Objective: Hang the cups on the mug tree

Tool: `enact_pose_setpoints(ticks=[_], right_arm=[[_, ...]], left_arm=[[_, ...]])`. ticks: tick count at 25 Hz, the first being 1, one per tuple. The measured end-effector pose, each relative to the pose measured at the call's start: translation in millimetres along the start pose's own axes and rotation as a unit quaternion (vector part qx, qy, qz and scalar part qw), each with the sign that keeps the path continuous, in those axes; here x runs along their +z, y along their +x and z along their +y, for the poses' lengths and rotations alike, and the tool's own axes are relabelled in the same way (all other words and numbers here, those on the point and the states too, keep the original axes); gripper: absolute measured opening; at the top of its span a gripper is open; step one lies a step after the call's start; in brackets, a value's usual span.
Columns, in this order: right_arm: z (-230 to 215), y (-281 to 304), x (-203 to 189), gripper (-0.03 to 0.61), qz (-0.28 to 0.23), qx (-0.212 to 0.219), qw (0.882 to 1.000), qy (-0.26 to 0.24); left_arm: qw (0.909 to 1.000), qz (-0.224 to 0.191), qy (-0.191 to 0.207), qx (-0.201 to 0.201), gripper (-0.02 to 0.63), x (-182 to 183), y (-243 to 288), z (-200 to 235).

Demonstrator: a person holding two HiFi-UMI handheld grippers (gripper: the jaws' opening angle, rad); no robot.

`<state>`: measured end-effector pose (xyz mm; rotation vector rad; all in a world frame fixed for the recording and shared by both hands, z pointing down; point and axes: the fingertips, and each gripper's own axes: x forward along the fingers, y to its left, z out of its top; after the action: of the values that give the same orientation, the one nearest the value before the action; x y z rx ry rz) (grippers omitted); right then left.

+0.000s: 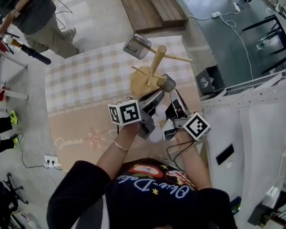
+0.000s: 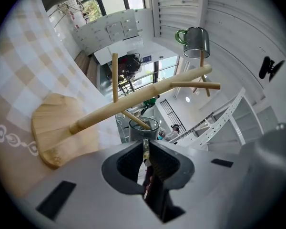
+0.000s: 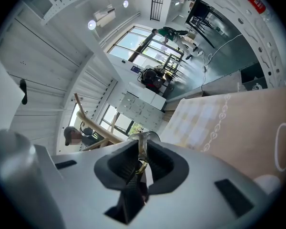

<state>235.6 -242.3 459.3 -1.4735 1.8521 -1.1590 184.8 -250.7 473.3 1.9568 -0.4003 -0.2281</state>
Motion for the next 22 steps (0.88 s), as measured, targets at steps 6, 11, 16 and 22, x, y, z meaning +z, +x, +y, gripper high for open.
enact_pose_setpoints(ticks=[6,11,16,22], right_arm=[[7.3,4.0,-6.3,0.063,0.001,0.0,1.0,-0.002],[7.6,6.4,-2.6,0.063,0.004,0.002,1.0,-0.012],[3.7,7.0,-2.6,0.063,0.007,-0.01,1.0,-0.007],[8.7,10.0,-2.0,0.061,0.019,-0.008,1.0,-0.022]], left_arm=[[1.0,-0.002,-0.004,0.0,0.046,3.7,-8.3,2.6],[0.9999,-0.007,-0.01,-0.006,0.046,4.6,-4.6,3.3],[0.9999,-0.011,-0.011,-0.007,0.046,6.5,-2.5,5.2],[0.9998,-0.009,-0.014,-0.014,0.046,5.5,-3.1,6.2]])
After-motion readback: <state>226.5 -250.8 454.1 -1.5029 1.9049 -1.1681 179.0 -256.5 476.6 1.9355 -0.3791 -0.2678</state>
